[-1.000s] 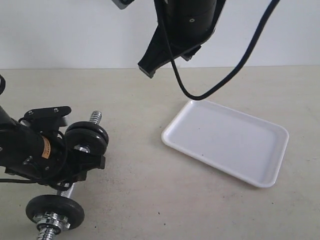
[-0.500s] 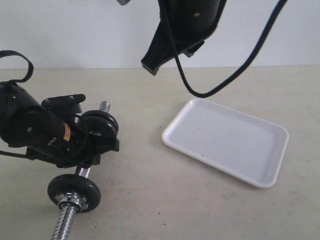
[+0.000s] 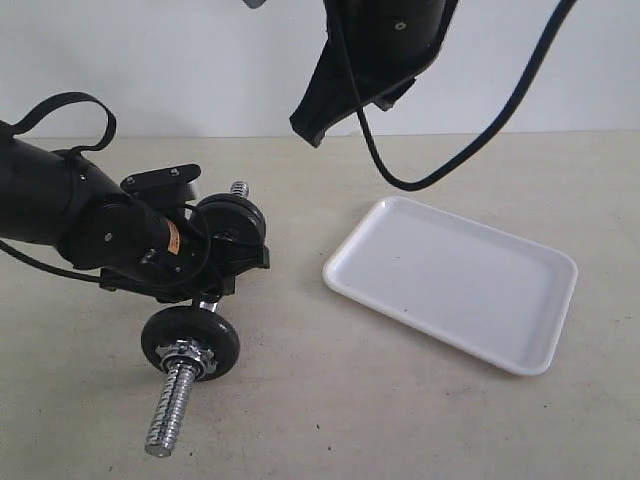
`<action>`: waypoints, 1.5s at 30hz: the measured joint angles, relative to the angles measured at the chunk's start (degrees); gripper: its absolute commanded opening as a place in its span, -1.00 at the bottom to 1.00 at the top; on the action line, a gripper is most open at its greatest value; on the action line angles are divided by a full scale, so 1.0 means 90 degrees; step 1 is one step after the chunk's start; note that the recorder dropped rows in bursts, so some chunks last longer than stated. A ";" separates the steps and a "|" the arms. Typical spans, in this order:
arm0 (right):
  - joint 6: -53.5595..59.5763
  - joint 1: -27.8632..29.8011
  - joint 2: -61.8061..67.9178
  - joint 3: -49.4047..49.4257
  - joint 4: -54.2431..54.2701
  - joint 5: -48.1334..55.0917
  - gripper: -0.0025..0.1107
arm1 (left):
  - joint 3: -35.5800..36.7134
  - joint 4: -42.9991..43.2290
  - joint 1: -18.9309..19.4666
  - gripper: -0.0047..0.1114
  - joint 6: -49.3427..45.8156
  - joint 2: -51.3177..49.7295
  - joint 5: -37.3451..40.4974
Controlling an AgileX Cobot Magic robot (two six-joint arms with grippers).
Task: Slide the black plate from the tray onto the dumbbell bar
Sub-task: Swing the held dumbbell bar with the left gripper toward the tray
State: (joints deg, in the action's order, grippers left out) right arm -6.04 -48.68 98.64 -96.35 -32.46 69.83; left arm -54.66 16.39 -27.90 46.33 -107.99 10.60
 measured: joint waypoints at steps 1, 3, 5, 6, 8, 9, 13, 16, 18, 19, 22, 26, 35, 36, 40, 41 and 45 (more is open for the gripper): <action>0.0000 0.0000 0.0000 0.0000 0.0000 0.0000 -0.89 | -0.0038 0.0010 0.0000 -0.85 0.0005 -0.0062 -0.0012; 0.0000 0.0000 0.0000 0.0000 0.0000 0.0000 -0.89 | -0.0153 0.0027 0.0000 -0.85 0.0084 -0.0133 -0.0072; 0.0000 0.0000 0.0000 0.0000 0.0000 0.0000 -0.89 | -0.0282 0.0148 -0.0013 -0.85 0.0217 -0.0241 -0.0092; 0.0000 0.0000 0.0000 0.0000 0.0000 0.0000 -0.89 | -0.0361 0.0232 -0.0013 -0.85 0.0302 -0.0302 -0.0118; 0.0000 0.0000 0.0000 0.0000 0.0000 0.0000 -0.89 | -0.0513 0.0438 -0.0053 -0.85 0.0488 -0.0418 -0.0134; 0.0000 0.0000 0.0000 0.0000 0.0000 0.0000 -0.89 | -0.0593 0.0526 -0.0076 -0.85 0.0579 -0.0477 -0.0166; 0.0000 0.0000 0.0000 0.0000 0.0023 0.0000 -0.89 | -0.0861 0.0682 -0.0152 -0.85 0.0791 -0.0698 -0.0372; 0.0000 0.0000 0.0000 0.0000 0.0037 0.0000 -0.89 | -0.1049 0.0721 -0.0240 -0.85 0.0836 -0.0847 -0.0517; 0.0000 0.0000 0.0000 0.0000 0.0037 0.0000 -0.89 | -0.1140 0.0737 -0.0318 -0.85 0.0836 -0.0944 -0.0608; 0.0000 0.0000 0.0000 0.0000 0.0037 0.0000 -0.89 | -0.1179 0.0750 -0.0352 -0.85 0.0836 -0.0995 -0.0642; 0.0000 0.0000 0.0000 0.0000 0.0037 0.0000 -0.89 | -0.1308 0.0776 -0.0415 -0.85 0.0836 -0.1106 -0.0844; 0.0000 0.0000 0.0000 0.0000 0.0037 0.0000 -0.89 | -0.1406 0.0838 -0.0445 -0.85 0.0836 -0.1236 -0.1083; 0.0000 0.0000 0.0000 0.0000 0.0063 0.0000 -0.89 | -0.1407 0.0869 -0.0455 -0.85 0.0861 -0.1237 -0.1110; 0.0000 0.0000 0.0000 0.0000 0.0063 0.0000 -0.89 | -0.1407 0.0869 -0.0455 -0.85 0.0861 -0.1237 -0.1110; 0.0000 0.0000 0.0000 0.0000 0.0068 0.0000 -0.89 | -0.1407 0.0869 -0.0455 -0.85 0.0732 -0.1237 -0.1110; 0.0000 0.0000 0.0000 0.0000 0.0079 0.0000 -0.89 | -0.1407 0.0869 -0.0455 -0.85 0.0701 -0.1237 -0.1110; 0.0000 0.0000 0.0000 0.0000 0.0095 0.0000 -0.89 | -0.1407 0.0893 -0.0455 -0.85 0.0644 -0.1237 -0.1110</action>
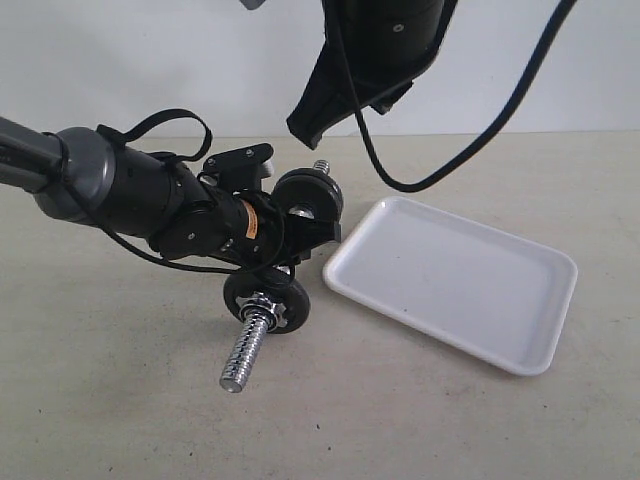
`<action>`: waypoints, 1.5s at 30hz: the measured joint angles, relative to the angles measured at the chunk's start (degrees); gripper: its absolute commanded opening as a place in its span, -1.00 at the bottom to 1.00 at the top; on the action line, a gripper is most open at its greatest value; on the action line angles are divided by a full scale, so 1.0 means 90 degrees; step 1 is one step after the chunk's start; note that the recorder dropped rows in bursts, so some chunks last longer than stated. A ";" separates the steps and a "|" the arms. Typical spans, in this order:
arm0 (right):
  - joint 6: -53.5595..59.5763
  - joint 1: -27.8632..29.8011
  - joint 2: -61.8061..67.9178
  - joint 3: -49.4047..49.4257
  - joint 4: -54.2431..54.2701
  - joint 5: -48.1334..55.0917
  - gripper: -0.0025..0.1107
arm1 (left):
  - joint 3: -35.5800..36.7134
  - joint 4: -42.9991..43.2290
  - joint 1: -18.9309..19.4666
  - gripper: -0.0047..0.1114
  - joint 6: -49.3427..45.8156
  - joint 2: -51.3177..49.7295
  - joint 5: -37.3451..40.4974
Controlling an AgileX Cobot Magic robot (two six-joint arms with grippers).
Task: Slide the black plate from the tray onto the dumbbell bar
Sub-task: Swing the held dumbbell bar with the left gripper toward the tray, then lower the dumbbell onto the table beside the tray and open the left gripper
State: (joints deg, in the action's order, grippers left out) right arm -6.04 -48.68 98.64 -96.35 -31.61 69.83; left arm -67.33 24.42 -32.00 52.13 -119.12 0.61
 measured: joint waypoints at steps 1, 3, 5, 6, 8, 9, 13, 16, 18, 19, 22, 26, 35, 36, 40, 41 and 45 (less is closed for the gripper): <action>0.0000 0.0000 0.0000 0.0000 0.0000 0.0000 -0.89 | 0.0000 0.0000 0.0000 -0.85 0.0000 0.0000 0.0000; 0.0000 0.0000 0.0000 0.0000 0.0005 0.0000 -0.89 | 0.0000 0.0000 0.0000 -0.85 -0.0011 0.0000 0.0000; 0.0000 0.0000 0.0000 0.0000 0.0005 0.0000 -0.89 | 0.0000 0.0000 0.0000 -0.84 -0.0023 0.0000 0.0000; 0.0000 0.0000 0.0000 0.0000 0.0005 0.0000 -0.89 | 0.0000 0.0000 0.0000 -0.84 -0.0023 0.0000 0.0000; 0.0000 0.0000 0.0000 0.0000 0.0005 0.0000 -0.89 | 0.0000 0.0000 0.0000 -0.77 -0.0023 0.0000 0.0000; 0.0000 0.0000 0.0000 0.0000 0.0005 0.0000 -0.89 | 0.0000 0.0000 0.0000 -0.71 -0.0023 0.0000 0.0000; 0.0000 0.0000 0.0000 0.0000 0.0015 0.0000 -0.89 | 0.0000 0.0000 0.0000 -0.47 -0.0023 0.0000 0.0000; 0.0000 0.0000 0.0000 0.0000 0.0015 0.0000 -0.89 | 0.0000 0.0000 0.0000 -0.40 -0.0035 0.0000 0.0000; 0.0000 0.0000 0.0000 0.0000 0.0015 0.0000 -0.89 | -0.0030 0.0000 0.0013 -0.40 -0.0035 0.0000 -0.0159; 0.0000 0.0000 0.0000 0.0000 0.0015 0.0000 -0.89 | -0.0049 0.0000 0.0042 -0.40 -0.0035 0.0000 -0.0358; 0.0000 0.0000 0.0000 0.0000 0.0015 0.0000 -0.89 | -0.0105 0.0000 0.0068 -0.40 -0.0035 0.0012 -0.1129; 0.0000 0.0000 0.0000 0.0000 0.0050 0.0000 -0.89 | -0.0218 0.0033 0.0033 -0.40 -0.0047 0.0187 -0.1823; 0.0025 0.0000 0.0000 0.0000 0.0065 0.0000 -0.89 | -0.0218 0.0050 0.0033 -0.40 -0.0047 0.0215 -0.1903; 0.0025 0.0000 0.0000 0.0000 0.0065 0.0000 -0.89 | -0.0218 0.0050 0.0033 -0.40 -0.0047 0.0215 -0.1903; 0.0025 0.0000 0.0000 0.0000 0.0065 0.0000 -0.89 | -0.0218 0.0050 0.0033 -0.40 -0.0047 0.0215 -0.1903; 0.0025 0.0000 0.0000 0.0000 0.0065 0.0000 -0.89 | -0.0218 0.0050 0.0033 -0.40 -0.0047 0.0215 -0.1903; 0.0052 0.0000 0.0000 0.0000 0.0065 0.0000 -0.89 | -0.0218 0.0050 0.0033 -0.40 -0.0047 0.0215 -0.1903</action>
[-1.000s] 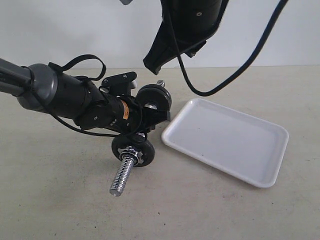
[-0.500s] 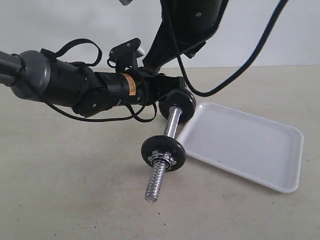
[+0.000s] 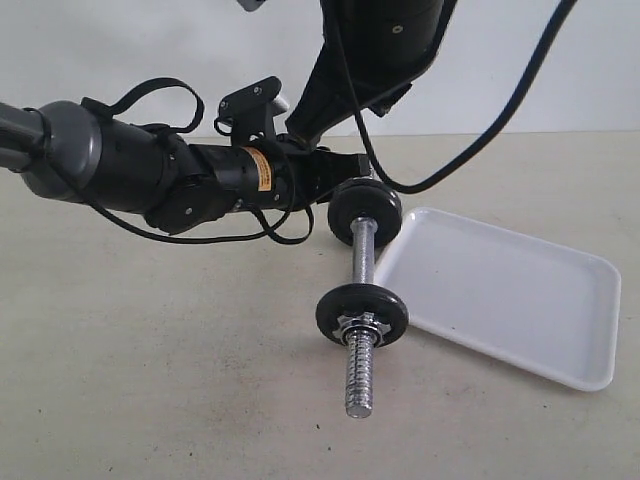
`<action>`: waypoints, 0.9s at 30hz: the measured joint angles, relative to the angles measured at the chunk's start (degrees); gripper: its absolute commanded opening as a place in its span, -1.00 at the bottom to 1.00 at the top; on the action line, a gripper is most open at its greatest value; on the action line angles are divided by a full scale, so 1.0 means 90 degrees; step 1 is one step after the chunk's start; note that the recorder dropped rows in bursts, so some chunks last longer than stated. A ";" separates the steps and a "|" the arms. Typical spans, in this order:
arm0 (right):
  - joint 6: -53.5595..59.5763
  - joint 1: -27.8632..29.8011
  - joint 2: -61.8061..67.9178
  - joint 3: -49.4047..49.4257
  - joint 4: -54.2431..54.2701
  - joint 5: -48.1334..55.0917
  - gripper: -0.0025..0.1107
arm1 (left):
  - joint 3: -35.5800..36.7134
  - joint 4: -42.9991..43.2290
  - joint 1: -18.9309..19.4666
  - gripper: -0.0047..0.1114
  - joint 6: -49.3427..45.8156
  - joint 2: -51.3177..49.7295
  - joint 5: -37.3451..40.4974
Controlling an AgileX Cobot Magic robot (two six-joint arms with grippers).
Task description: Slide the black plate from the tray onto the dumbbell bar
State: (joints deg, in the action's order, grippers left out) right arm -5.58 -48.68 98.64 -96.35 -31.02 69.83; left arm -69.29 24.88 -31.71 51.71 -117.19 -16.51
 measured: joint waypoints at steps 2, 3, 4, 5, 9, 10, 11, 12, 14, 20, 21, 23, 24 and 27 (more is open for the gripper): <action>0.0000 0.0000 0.0000 0.0000 0.0000 0.0000 -0.89 | 0.0000 0.0014 0.0000 -0.40 0.0000 0.0000 0.0000; 0.0000 0.0000 0.0000 0.0000 0.0000 0.0000 -0.89 | 0.0000 0.0026 0.0000 -0.41 0.0000 0.0000 0.0000; 0.0017 0.0000 0.0000 0.0000 0.0000 0.0000 -0.89 | 0.0000 0.0075 0.0000 -0.41 0.0000 0.0000 0.0000; 0.0028 0.0000 0.0000 0.0000 0.0000 0.0000 -0.89 | 0.0000 0.0148 0.0000 -0.41 0.0000 0.0000 0.0065; 0.0045 0.0000 0.0000 0.0000 -0.0115 0.0000 -0.89 | 0.0000 0.0466 0.0000 -0.60 0.0000 0.0136 0.0657; 0.0045 0.0000 0.0000 0.0000 -0.0188 0.0000 -0.89 | 0.0000 0.0611 0.0000 -0.74 0.0000 0.0219 0.0837; 0.0045 0.0000 0.0000 0.0000 -0.0278 0.0000 -0.89 | 0.0000 0.0810 0.0000 -0.85 0.0000 0.0318 0.1105; 0.0045 0.0000 0.0000 0.0000 -0.0391 0.0000 -0.89 | 0.0000 0.1025 0.0000 -0.85 0.0000 0.0443 0.1283; 0.0045 0.0000 -0.0045 0.0000 -0.0584 0.0000 -0.89 | 0.0023 0.1451 0.0000 -0.85 -0.0014 0.0762 0.1671; -0.0229 0.0000 -0.0612 0.0000 -0.1106 -0.0180 -0.89 | 0.0386 0.2153 0.0000 -0.85 -0.0040 0.2169 0.2451; -0.0270 0.0000 -0.0778 0.0000 -0.1139 -0.0271 -0.89 | 0.0466 0.2233 0.0000 -0.85 -0.0045 0.2474 0.2540; -0.0298 0.0000 -0.1106 0.0000 -0.1143 -0.0431 -0.89 | 0.0699 0.2331 0.0000 -0.85 -0.0056 0.3122 0.2703; -0.0310 0.0000 -0.1296 0.0000 -0.1115 -0.0511 -0.89 | 0.0800 0.2381 0.0000 -0.85 -0.0056 0.3397 0.2738; -0.0286 0.0000 -0.1848 0.0000 -0.0796 -0.0668 -0.89 | 0.1220 0.2469 0.0000 -0.85 -0.0060 0.4441 0.2785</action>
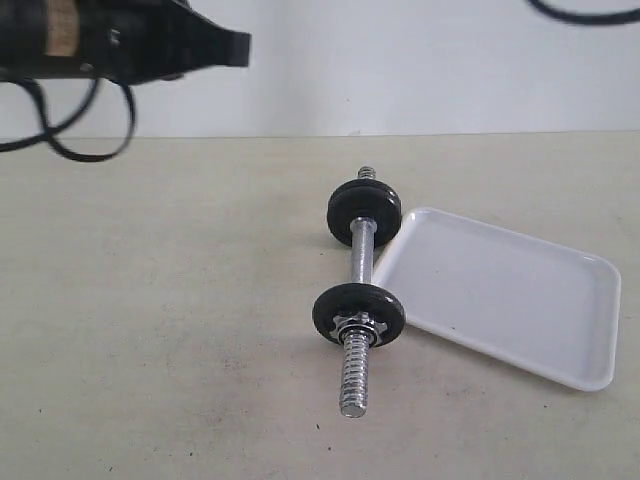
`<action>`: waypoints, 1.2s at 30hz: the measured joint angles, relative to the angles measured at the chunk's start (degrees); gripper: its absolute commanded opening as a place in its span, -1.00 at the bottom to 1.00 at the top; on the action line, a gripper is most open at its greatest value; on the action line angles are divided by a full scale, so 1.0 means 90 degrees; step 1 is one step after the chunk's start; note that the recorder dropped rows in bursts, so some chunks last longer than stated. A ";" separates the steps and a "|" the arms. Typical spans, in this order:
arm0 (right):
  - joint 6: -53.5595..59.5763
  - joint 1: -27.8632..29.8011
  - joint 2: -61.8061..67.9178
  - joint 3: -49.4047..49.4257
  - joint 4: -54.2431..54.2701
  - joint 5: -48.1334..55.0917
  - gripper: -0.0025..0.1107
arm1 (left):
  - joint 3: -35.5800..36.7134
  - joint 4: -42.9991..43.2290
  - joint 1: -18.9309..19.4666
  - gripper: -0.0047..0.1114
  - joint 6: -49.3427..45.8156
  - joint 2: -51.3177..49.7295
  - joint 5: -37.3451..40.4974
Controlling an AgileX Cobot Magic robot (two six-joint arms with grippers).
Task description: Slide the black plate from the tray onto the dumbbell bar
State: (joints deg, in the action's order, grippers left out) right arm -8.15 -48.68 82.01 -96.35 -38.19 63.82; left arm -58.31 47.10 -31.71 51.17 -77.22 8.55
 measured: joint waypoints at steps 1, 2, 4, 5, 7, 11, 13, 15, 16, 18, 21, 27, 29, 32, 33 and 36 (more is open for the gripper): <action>0.0049 0.0000 -0.0199 0.0000 0.0143 -0.0033 -0.89 | 0.0177 0.0000 0.0000 -0.85 0.0000 0.0396 0.0000; 0.0100 0.0000 -0.0402 0.0015 0.0258 -0.0089 -0.89 | 0.0370 0.0000 0.0000 -0.85 0.0000 0.0802 0.0000; 0.0233 0.0000 -0.0851 0.0214 0.0523 -0.0286 -0.89 | 0.0813 0.0000 0.0000 -0.85 0.0000 0.1532 0.0000; 0.0255 0.0000 -0.1044 0.0345 0.0633 -0.0357 -0.89 | 0.1054 0.0030 0.0000 -0.85 0.0000 0.1942 0.0000; 0.0304 0.0000 -0.1555 0.0783 0.0828 -0.0508 -0.89 | 0.1505 0.0042 0.0000 -0.85 0.0000 0.2778 0.0061; 0.0163 0.0000 -0.2571 0.1935 0.1016 -0.1041 -0.89 | 0.2516 0.0068 0.0000 -0.85 0.0000 0.4359 0.0172; -0.0015 0.0000 -0.3176 0.2620 0.1033 -0.1435 -0.89 | 0.3032 0.0068 0.0000 -0.85 0.0000 0.5083 0.0199; -0.0266 0.0000 -0.3791 0.3335 0.1043 -0.1935 -0.89 | 0.3516 0.0068 0.0000 -0.85 0.0000 0.5833 0.0214; -0.0365 0.0000 -0.4096 0.3637 0.1043 -0.2178 -0.89 | 0.3693 0.0068 0.0000 -0.85 0.0000 0.6192 0.0214; -0.0569 0.0000 -0.4699 0.4421 0.1021 -0.2879 -0.89 | 0.4099 0.0068 0.0000 -0.85 0.0011 0.6840 0.0214; -0.0784 0.0000 -0.5423 0.5661 0.1004 -0.3917 -0.89 | 0.4623 0.0068 0.0000 -0.85 0.0025 0.7542 0.0214; -0.1401 0.0000 -0.6050 0.7794 0.0860 -0.5479 -0.89 | 0.5462 0.0056 0.0000 -0.85 0.0385 0.8149 0.0122; -0.1625 0.0000 -0.6050 0.8368 0.0698 -0.5750 -0.89 | 0.5649 0.0056 0.0000 -0.85 0.0416 0.8149 0.0046; -0.1891 0.0000 -0.6050 0.8949 0.0497 -0.6013 -0.89 | 0.5897 0.0056 0.0000 -0.85 0.0439 0.8149 0.0006; -0.1942 0.0000 -0.6050 0.9086 0.0461 -0.6070 -0.89 | 0.5988 0.0056 0.0000 -0.85 0.0442 0.8149 -0.0005; -0.2058 0.0000 -0.6050 0.9315 0.0421 -0.6188 -0.89 | 0.6271 0.0056 0.0000 -0.85 0.0457 0.8149 -0.0039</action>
State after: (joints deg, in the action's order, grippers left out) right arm -26.68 -48.68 27.56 -12.52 -34.40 8.13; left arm -1.87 47.60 -31.71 55.28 -3.88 8.20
